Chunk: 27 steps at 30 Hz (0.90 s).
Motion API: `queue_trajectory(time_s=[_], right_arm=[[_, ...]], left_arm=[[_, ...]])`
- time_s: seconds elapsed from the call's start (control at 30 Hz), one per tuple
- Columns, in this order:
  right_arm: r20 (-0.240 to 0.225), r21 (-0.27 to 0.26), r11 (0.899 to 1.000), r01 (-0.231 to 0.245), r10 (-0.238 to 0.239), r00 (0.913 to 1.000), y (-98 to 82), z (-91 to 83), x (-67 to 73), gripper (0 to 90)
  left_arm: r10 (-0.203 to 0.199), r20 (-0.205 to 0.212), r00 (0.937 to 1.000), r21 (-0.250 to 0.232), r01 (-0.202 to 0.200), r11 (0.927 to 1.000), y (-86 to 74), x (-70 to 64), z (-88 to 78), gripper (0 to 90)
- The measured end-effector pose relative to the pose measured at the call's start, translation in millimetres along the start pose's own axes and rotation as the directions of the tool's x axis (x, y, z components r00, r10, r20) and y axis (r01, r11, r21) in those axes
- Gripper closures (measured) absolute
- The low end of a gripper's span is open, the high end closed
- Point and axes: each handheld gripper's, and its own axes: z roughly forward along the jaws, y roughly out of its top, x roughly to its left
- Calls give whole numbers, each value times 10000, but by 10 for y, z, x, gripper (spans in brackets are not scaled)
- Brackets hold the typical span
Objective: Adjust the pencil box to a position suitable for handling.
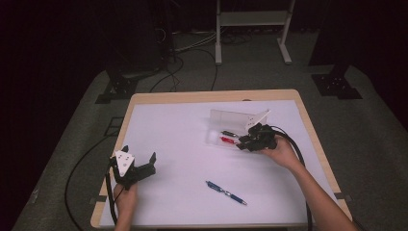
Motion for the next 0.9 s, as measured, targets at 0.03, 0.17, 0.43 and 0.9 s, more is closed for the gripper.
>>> queue_trajectory(time_s=[0.03, 0.17, 0.43, 0.9], right_arm=[[-78, 72, 9999, -111, 112, 9999, -4, -6, 41, 628], [-359, 75, 9998, 166, -163, 9992, -44, -24, 183, 617], [-660, -279, 9993, 231, -249, 9975, -80, -126, 555, 573], [-1100, -301, 9993, 236, -268, 9936, -193, -53, 1030, 530]], left_arm=[[16, -19, 10000, 8, -16, 10000, 0, -5, 0, 3], [1, -27, 10000, 0, -1, 10000, 1, -6, -2, 4], [18, -38, 10000, 6, -18, 10000, 1, -13, -3, 4], [19, -52, 10000, 20, -18, 10000, 1, -13, -6, 3]])
